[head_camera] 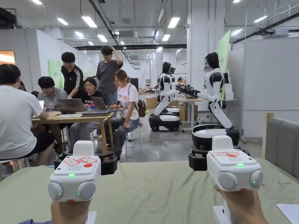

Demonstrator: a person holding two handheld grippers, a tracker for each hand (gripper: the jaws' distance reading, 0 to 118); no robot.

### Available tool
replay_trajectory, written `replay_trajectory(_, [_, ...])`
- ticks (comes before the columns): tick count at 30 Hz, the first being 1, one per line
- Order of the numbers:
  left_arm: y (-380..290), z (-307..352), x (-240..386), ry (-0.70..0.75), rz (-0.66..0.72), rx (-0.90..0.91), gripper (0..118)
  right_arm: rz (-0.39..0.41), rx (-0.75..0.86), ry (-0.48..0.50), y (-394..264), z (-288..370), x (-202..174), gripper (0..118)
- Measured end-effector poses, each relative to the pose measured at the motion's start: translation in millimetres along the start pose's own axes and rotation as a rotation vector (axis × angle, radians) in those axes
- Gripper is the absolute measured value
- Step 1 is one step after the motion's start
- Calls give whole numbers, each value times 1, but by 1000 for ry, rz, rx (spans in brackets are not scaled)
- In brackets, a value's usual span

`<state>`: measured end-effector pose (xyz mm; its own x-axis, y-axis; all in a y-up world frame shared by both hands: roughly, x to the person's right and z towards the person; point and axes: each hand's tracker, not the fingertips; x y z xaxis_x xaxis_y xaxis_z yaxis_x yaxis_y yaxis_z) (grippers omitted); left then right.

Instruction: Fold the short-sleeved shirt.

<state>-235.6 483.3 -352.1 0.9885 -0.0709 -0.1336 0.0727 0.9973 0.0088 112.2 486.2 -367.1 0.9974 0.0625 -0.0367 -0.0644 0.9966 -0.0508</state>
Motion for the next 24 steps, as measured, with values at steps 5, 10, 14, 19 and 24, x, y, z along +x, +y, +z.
replay_trajectory(5, [0,1,0,-11,5,0,118,-4,17,-7,1,3,0,118])
replay_trajectory(10, [0,2,-1,-9,21,-3,118,-26,14,-4,2,1,3,118])
replay_trajectory(14, [0,2,-3,-1,35,0,118,-23,22,-9,0,0,2,118])
replay_trajectory(19, [0,2,-3,-1,41,0,118,-12,14,-12,-2,1,0,118])
replay_trajectory(24, [0,4,-3,-23,31,12,44,-8,25,4,-4,2,2,59])
